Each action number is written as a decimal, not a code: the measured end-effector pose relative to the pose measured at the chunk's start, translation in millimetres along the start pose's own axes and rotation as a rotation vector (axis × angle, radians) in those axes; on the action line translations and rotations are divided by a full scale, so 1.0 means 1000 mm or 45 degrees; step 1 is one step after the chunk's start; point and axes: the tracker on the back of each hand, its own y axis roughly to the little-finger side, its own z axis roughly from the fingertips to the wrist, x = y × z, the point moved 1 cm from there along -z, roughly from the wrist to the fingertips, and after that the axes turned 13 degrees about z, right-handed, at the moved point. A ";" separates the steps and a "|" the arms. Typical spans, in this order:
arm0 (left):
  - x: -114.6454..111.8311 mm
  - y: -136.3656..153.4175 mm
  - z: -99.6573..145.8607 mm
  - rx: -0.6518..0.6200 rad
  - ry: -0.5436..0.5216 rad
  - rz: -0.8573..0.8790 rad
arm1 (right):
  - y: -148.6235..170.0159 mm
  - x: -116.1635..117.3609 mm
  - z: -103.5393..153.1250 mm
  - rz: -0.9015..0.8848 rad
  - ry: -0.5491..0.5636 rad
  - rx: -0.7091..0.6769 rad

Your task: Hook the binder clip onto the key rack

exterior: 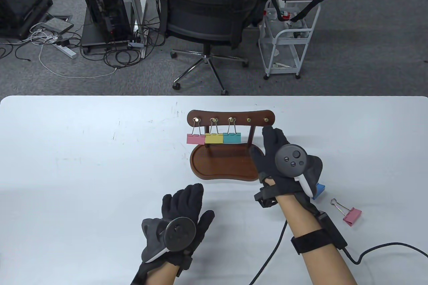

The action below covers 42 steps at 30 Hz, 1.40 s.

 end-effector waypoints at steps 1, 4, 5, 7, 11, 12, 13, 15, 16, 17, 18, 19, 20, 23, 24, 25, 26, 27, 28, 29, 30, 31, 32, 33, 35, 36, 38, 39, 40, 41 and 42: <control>0.000 0.000 0.000 0.000 -0.001 0.000 | 0.003 -0.004 0.001 0.001 0.002 0.001; 0.000 0.000 0.001 0.000 -0.003 -0.001 | 0.016 -0.019 0.006 0.019 0.005 0.014; 0.000 0.000 0.001 0.001 -0.002 -0.001 | 0.020 -0.022 0.007 0.020 0.005 0.018; 0.001 0.001 0.001 0.002 -0.003 -0.002 | 0.031 -0.030 0.011 0.044 -0.006 0.036; 0.001 0.001 0.001 0.004 -0.003 -0.003 | 0.049 -0.038 0.017 0.102 -0.052 0.070; 0.001 0.001 0.001 0.003 -0.003 -0.002 | 0.052 -0.038 0.018 0.114 -0.062 0.073; 0.001 0.001 0.001 0.002 -0.002 -0.003 | 0.057 -0.038 0.019 0.133 -0.081 0.078; 0.001 0.001 0.001 -0.001 0.000 -0.002 | 0.067 -0.036 0.022 0.168 -0.126 0.088; 0.001 0.001 0.001 -0.002 0.000 -0.004 | 0.070 -0.035 0.024 0.178 -0.142 0.093; 0.001 0.001 0.002 -0.004 0.000 -0.004 | 0.074 -0.032 0.025 0.194 -0.165 0.099; 0.001 0.001 0.002 -0.005 0.000 -0.004 | 0.078 -0.030 0.027 0.214 -0.187 0.105; 0.001 0.001 0.002 -0.006 0.000 -0.005 | 0.081 -0.028 0.028 0.229 -0.200 0.109; 0.001 0.001 0.002 -0.007 -0.001 -0.005 | 0.085 -0.025 0.030 0.250 -0.219 0.114; 0.001 0.001 0.002 -0.009 0.000 -0.006 | 0.095 -0.015 0.034 0.288 -0.270 0.136; 0.001 0.001 0.002 -0.010 0.000 -0.005 | 0.100 -0.011 0.035 0.303 -0.288 0.148; 0.001 0.001 0.002 -0.010 0.000 -0.006 | 0.103 -0.008 0.036 0.314 -0.296 0.154; 0.000 0.001 0.002 -0.010 0.001 -0.007 | 0.106 -0.005 0.037 0.331 -0.310 0.161; 0.000 0.001 0.002 -0.009 0.001 -0.007 | 0.111 0.000 0.038 0.351 -0.331 0.174; 0.000 0.001 0.003 -0.008 0.001 -0.005 | 0.115 0.004 0.040 0.382 -0.353 0.195; 0.000 0.001 0.003 -0.008 0.001 -0.005 | 0.119 0.008 0.040 0.415 -0.374 0.212; 0.000 0.001 0.003 -0.008 0.001 -0.006 | 0.123 0.011 0.041 0.437 -0.401 0.223; 0.000 0.001 0.003 -0.007 0.001 -0.006 | 0.127 0.015 0.042 0.449 -0.418 0.233; 0.000 0.001 0.003 -0.007 0.001 -0.006 | 0.131 0.019 0.044 0.458 -0.424 0.248; 0.000 0.001 0.003 -0.006 0.001 -0.005 | 0.133 0.021 0.044 0.463 -0.432 0.257; 0.000 0.001 0.003 -0.007 0.004 -0.005 | 0.142 0.027 0.047 0.462 -0.463 0.286; 0.000 0.001 0.003 -0.007 0.005 -0.005 | 0.145 0.029 0.048 0.465 -0.469 0.297; -0.001 0.000 0.002 -0.007 0.006 -0.004 | 0.153 0.035 0.050 0.468 -0.493 0.322; -0.001 0.000 0.002 -0.007 0.007 -0.004 | 0.157 0.038 0.051 0.469 -0.508 0.333; -0.001 0.000 0.002 -0.007 0.007 -0.004 | 0.161 0.041 0.052 0.471 -0.517 0.353; -0.001 0.000 0.003 -0.007 0.008 -0.004 | 0.166 0.044 0.053 0.464 -0.521 0.370; -0.001 0.000 0.002 -0.007 0.008 -0.005 | 0.170 0.047 0.053 0.454 -0.531 0.387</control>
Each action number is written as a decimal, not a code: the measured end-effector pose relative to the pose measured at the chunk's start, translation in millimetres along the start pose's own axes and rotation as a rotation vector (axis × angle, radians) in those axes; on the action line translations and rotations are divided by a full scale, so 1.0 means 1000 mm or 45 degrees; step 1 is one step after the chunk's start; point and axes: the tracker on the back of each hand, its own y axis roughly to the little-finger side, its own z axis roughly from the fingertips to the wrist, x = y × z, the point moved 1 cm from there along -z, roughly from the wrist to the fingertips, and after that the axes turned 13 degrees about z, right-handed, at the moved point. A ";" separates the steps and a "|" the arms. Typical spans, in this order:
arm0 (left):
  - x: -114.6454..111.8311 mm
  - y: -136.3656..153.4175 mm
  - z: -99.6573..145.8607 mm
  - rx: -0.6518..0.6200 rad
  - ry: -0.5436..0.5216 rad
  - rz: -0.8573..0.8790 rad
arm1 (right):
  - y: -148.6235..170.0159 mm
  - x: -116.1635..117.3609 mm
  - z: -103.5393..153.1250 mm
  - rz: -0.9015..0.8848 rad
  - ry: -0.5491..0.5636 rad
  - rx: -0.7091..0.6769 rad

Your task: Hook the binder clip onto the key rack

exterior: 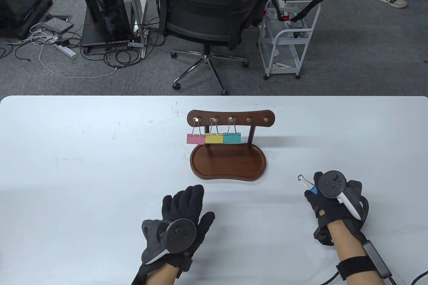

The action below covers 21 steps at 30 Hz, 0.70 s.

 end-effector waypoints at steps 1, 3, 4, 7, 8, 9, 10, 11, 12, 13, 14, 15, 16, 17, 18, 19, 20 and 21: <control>0.000 0.000 0.000 0.000 -0.001 0.000 | 0.001 0.002 -0.001 0.000 -0.005 0.009; 0.000 0.000 0.000 0.001 -0.003 0.002 | 0.005 0.008 -0.004 0.007 -0.021 0.035; 0.000 0.000 0.000 0.001 -0.003 0.003 | 0.005 0.009 -0.005 0.009 -0.027 0.040; 0.000 0.001 0.000 0.003 0.001 0.002 | 0.007 0.013 -0.008 0.025 -0.042 0.066; 0.000 0.001 0.000 0.006 0.003 0.002 | 0.007 0.014 -0.009 0.024 -0.041 0.065; 0.000 0.002 0.000 0.009 0.004 0.003 | 0.007 0.014 -0.010 0.022 -0.035 0.063; 0.000 0.001 0.000 0.009 0.003 0.002 | 0.006 0.014 -0.010 0.025 -0.029 0.062; 0.000 0.001 0.001 0.010 0.000 -0.002 | 0.005 0.014 -0.010 0.033 -0.025 0.060; 0.001 0.002 0.000 0.011 0.000 -0.002 | 0.005 0.014 -0.010 0.039 -0.021 0.059; 0.001 0.002 0.000 0.010 -0.001 0.003 | 0.003 0.014 -0.010 0.045 -0.015 0.056; 0.001 0.002 0.000 0.011 -0.002 0.005 | 0.001 0.013 -0.010 0.056 -0.008 0.053; 0.000 0.002 0.000 0.011 0.000 0.005 | 0.000 0.013 -0.010 0.070 -0.005 0.051; 0.000 0.002 -0.001 0.011 0.002 0.006 | -0.002 0.013 -0.010 0.089 -0.002 0.048; 0.000 0.002 -0.001 0.011 0.003 0.007 | -0.003 0.013 -0.010 0.101 0.003 0.047; 0.000 0.001 -0.001 0.009 0.005 0.005 | -0.004 0.013 -0.011 0.117 0.010 0.045; 0.000 0.001 -0.001 0.008 0.005 0.000 | -0.006 0.013 -0.010 0.133 0.020 0.044; 0.000 0.001 -0.001 0.008 0.005 0.000 | -0.006 0.013 -0.010 0.139 0.026 0.044; 0.000 0.001 -0.001 0.007 0.004 0.002 | -0.007 0.013 -0.010 0.148 0.037 0.043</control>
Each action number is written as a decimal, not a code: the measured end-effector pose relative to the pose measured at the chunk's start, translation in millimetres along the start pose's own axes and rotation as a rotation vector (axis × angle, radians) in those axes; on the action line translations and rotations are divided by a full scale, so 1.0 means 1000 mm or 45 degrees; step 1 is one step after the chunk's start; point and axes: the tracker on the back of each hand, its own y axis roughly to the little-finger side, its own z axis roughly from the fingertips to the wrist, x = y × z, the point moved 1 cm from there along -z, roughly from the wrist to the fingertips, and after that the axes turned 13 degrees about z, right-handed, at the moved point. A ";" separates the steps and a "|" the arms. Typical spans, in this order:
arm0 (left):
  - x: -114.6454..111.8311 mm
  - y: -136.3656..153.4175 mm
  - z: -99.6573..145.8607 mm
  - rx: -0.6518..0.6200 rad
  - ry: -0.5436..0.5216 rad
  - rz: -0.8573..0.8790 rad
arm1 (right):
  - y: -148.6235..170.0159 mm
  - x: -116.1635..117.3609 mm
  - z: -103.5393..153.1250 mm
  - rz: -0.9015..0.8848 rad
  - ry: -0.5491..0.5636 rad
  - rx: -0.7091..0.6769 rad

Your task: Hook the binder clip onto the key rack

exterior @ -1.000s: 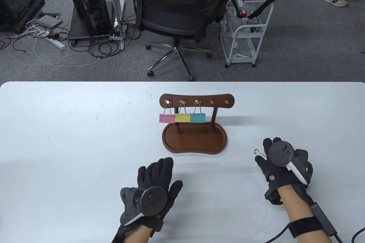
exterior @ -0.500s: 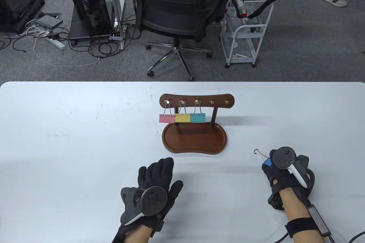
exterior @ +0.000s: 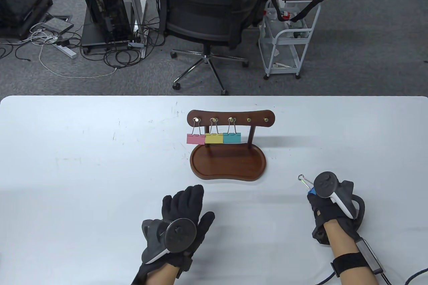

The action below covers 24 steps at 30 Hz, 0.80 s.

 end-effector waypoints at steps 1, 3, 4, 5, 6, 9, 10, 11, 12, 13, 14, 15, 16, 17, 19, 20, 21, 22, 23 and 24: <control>0.000 0.000 0.000 0.000 0.000 0.001 | 0.000 0.000 0.000 0.001 0.006 -0.001; 0.000 0.000 0.000 0.000 -0.001 -0.002 | 0.000 0.000 0.000 0.001 0.019 0.000; 0.000 0.000 0.000 0.001 0.000 -0.002 | 0.000 -0.001 0.000 -0.007 0.034 -0.002; 0.000 0.000 0.000 0.001 0.000 0.000 | 0.000 -0.001 0.000 -0.014 0.041 -0.003; 0.000 0.000 0.000 0.001 0.000 0.001 | 0.000 0.000 0.000 -0.015 0.042 -0.001; 0.000 0.000 0.000 0.003 0.001 0.003 | 0.001 -0.001 0.000 -0.042 0.067 -0.002; 0.000 0.001 0.000 0.004 0.001 0.005 | 0.002 -0.001 0.001 -0.053 0.079 -0.003; 0.000 0.000 0.000 0.004 0.001 0.005 | 0.002 -0.002 0.001 -0.056 0.082 -0.004; 0.000 0.000 0.000 0.004 0.002 0.004 | 0.003 -0.003 0.002 -0.066 0.093 -0.004; 0.000 0.000 0.000 0.004 0.001 0.004 | 0.004 -0.004 0.003 -0.077 0.105 -0.004; 0.000 0.000 0.000 0.004 0.001 0.004 | 0.005 -0.005 0.004 -0.093 0.115 -0.008; 0.000 0.000 0.000 0.004 0.001 0.004 | 0.005 -0.006 0.004 -0.104 0.120 -0.012; 0.000 0.000 0.000 0.004 0.001 0.004 | 0.006 -0.007 0.006 -0.118 0.131 -0.019; 0.000 0.000 0.000 0.004 0.001 0.005 | 0.006 -0.008 0.007 -0.124 0.143 -0.025; 0.000 0.000 0.000 0.004 0.000 0.005 | 0.005 -0.011 0.010 -0.127 0.165 -0.039; 0.000 0.000 0.000 0.003 0.001 0.005 | 0.005 -0.013 0.012 -0.133 0.181 -0.049; 0.000 0.000 0.000 0.003 0.001 0.006 | 0.005 -0.016 0.015 -0.142 0.199 -0.066; 0.000 0.000 0.000 0.004 0.001 0.006 | 0.004 -0.017 0.016 -0.147 0.205 -0.077; 0.000 0.000 0.000 0.004 0.001 0.007 | 0.004 -0.020 0.018 -0.155 0.220 -0.091; 0.000 0.000 0.000 0.005 0.001 0.007 | 0.003 -0.022 0.021 -0.159 0.240 -0.102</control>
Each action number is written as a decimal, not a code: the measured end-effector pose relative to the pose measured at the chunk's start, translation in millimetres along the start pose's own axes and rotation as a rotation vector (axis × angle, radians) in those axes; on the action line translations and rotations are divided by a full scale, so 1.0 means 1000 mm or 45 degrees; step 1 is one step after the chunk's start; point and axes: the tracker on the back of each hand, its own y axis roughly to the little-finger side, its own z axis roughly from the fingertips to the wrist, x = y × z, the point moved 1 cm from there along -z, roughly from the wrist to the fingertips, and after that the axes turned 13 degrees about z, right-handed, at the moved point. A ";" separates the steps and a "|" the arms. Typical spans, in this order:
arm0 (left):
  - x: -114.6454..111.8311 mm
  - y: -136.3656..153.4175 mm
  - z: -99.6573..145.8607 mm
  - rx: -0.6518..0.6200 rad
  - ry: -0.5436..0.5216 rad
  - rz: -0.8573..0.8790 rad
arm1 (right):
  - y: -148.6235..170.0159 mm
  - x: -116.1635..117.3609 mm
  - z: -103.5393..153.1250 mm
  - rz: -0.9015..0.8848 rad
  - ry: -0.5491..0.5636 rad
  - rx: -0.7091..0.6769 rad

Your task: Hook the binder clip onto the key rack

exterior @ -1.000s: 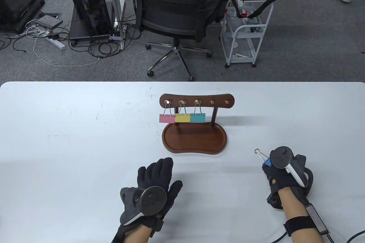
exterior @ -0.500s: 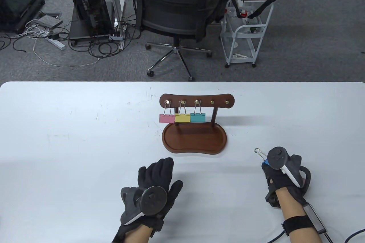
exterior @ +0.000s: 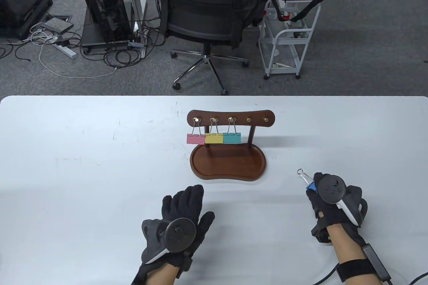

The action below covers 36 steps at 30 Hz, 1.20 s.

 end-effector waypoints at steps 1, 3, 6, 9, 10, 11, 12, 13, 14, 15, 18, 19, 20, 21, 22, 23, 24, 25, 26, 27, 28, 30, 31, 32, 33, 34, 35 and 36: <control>0.000 0.000 0.000 0.000 0.000 0.000 | -0.001 -0.002 0.001 -0.004 0.010 -0.007; 0.000 0.000 0.000 0.001 -0.002 0.000 | -0.003 -0.009 0.005 -0.027 0.059 -0.037; 0.001 0.001 0.000 0.004 -0.005 0.002 | -0.005 -0.019 0.011 -0.066 0.123 -0.061; 0.001 0.001 0.000 0.006 -0.003 0.002 | -0.008 -0.030 0.017 -0.107 0.189 -0.086; 0.000 0.001 0.000 0.006 -0.002 0.001 | -0.010 -0.036 0.019 -0.119 0.222 -0.091; 0.000 0.001 0.000 0.006 -0.001 0.001 | -0.011 -0.041 0.022 -0.132 0.251 -0.098; 0.000 0.001 0.000 0.006 -0.001 0.001 | -0.012 -0.046 0.024 -0.147 0.280 -0.104; 0.000 0.001 0.000 0.006 -0.001 0.002 | -0.013 -0.049 0.026 -0.158 0.301 -0.107; 0.000 0.001 0.000 0.006 -0.001 0.002 | -0.015 -0.055 0.028 -0.177 0.326 -0.113; 0.000 0.000 0.000 0.005 -0.001 0.003 | -0.016 -0.059 0.029 -0.188 0.338 -0.113; 0.000 0.000 0.000 0.004 -0.001 0.002 | -0.021 -0.071 0.034 -0.240 0.387 -0.119; 0.000 0.000 0.000 0.004 -0.001 0.001 | -0.022 -0.075 0.035 -0.261 0.406 -0.122; 0.000 0.000 0.000 0.004 -0.001 0.000 | -0.024 -0.078 0.036 -0.273 0.416 -0.124; 0.000 0.000 0.000 0.004 -0.002 0.000 | -0.025 -0.082 0.037 -0.288 0.430 -0.126; 0.000 0.000 0.000 0.005 -0.002 0.000 | -0.026 -0.085 0.039 -0.299 0.445 -0.125; 0.000 0.001 0.000 0.005 -0.002 0.000 | -0.028 -0.088 0.039 -0.310 0.460 -0.127; 0.000 0.001 0.000 0.006 -0.001 0.001 | -0.030 -0.091 0.040 -0.321 0.470 -0.129; 0.000 0.001 0.000 0.006 -0.001 0.002 | -0.031 -0.095 0.041 -0.335 0.480 -0.129; 0.000 0.001 0.000 0.006 -0.001 0.003 | -0.032 -0.097 0.042 -0.345 0.487 -0.129; 0.000 0.001 0.000 0.006 0.000 0.003 | -0.034 -0.100 0.042 -0.363 0.498 -0.132; 0.000 0.001 0.000 0.006 0.000 0.004 | -0.036 -0.103 0.042 -0.379 0.508 -0.132; 0.001 0.001 0.000 0.005 -0.001 0.006 | -0.040 -0.107 0.042 -0.405 0.526 -0.129; 0.001 0.000 0.000 0.004 -0.003 0.005 | -0.043 -0.110 0.042 -0.425 0.533 -0.127; 0.001 0.000 0.000 0.001 -0.004 0.003 | -0.046 -0.112 0.041 -0.447 0.539 -0.127; 0.000 0.000 0.000 0.001 -0.003 0.004 | -0.048 -0.113 0.041 -0.459 0.541 -0.126; -0.001 0.000 -0.001 0.001 0.000 0.005 | -0.052 -0.115 0.040 -0.471 0.546 -0.123; -0.001 0.000 -0.001 0.000 0.002 0.005 | -0.054 -0.116 0.040 -0.477 0.548 -0.122; -0.001 -0.001 -0.001 -0.001 0.005 0.003 | -0.058 -0.118 0.038 -0.484 0.552 -0.125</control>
